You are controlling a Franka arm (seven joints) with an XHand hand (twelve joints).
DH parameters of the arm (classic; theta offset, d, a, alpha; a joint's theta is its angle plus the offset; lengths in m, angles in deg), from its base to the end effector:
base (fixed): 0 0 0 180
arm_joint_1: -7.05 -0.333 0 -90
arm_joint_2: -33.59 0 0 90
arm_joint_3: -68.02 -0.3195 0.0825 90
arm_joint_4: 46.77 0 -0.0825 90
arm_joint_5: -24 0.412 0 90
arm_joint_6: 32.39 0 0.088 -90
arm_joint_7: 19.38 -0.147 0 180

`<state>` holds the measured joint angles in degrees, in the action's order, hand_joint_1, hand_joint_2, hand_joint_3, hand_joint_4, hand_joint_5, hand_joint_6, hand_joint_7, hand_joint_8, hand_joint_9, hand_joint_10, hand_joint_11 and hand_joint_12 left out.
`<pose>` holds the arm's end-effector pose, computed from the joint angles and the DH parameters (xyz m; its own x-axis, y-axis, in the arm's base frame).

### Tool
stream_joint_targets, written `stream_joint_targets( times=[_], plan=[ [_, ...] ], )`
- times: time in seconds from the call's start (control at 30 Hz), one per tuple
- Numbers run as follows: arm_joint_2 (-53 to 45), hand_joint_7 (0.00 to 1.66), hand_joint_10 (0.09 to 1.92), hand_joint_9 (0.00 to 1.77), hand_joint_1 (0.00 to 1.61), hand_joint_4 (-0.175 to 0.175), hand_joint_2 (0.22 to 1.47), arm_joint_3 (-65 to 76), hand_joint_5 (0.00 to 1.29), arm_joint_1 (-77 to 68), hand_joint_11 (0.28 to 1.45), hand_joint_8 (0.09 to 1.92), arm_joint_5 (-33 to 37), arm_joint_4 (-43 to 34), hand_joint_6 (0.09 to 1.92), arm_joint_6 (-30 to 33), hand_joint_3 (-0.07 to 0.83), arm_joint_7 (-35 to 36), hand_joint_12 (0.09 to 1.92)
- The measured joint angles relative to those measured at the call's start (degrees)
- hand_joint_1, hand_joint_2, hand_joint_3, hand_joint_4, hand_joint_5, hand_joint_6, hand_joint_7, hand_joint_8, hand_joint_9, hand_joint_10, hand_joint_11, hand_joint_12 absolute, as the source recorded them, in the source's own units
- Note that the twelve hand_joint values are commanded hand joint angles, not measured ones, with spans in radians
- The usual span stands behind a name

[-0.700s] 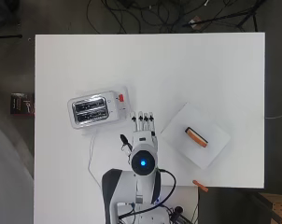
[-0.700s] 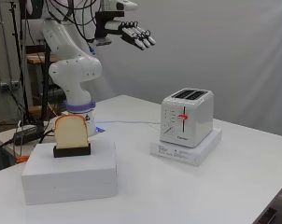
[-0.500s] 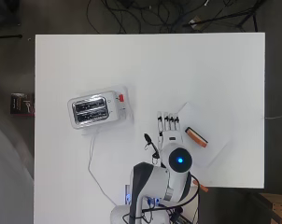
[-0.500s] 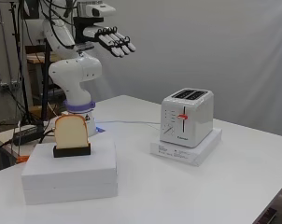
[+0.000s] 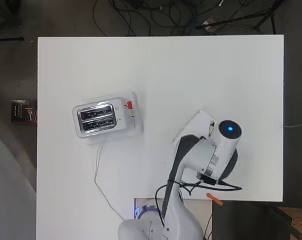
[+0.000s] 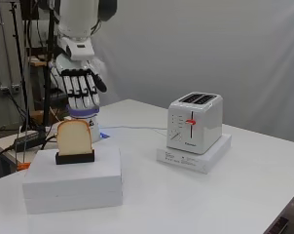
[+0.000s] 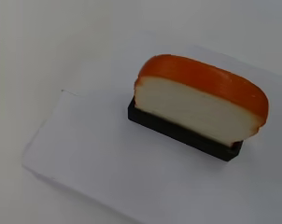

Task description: Teleoperate dual arm-hand system to toast a bread

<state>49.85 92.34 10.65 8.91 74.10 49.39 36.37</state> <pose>0.3646 -0.2490 0.4583 0.7790 0.5253 -0.3424 0.4591 -0.8498 -0.2591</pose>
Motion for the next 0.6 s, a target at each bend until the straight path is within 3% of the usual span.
stream_joint_targets(
  times=[0.37,0.57,0.6],
  plan=[
    [-10.2,0.50,0.09,0.66,0.34,0.008,0.91,-1.0,0.36,0.5,0.54,0.09,-12.6,3.8,0.09,4.7,0.004,-1.3,0.09],
    [-11.6,0.53,0.09,0.66,0.34,0.027,0.94,-1.0,0.40,0.7,0.54,0.09,-14.7,5.2,0.09,6.4,0.007,-2.1,0.09],
    [-11.6,0.72,0.30,0.84,0.72,-0.036,1.01,-1.0,0.55,0.7,0.65,0.32,-14.9,5.5,0.41,6.4,-0.025,-2.2,0.09]
  ],
)
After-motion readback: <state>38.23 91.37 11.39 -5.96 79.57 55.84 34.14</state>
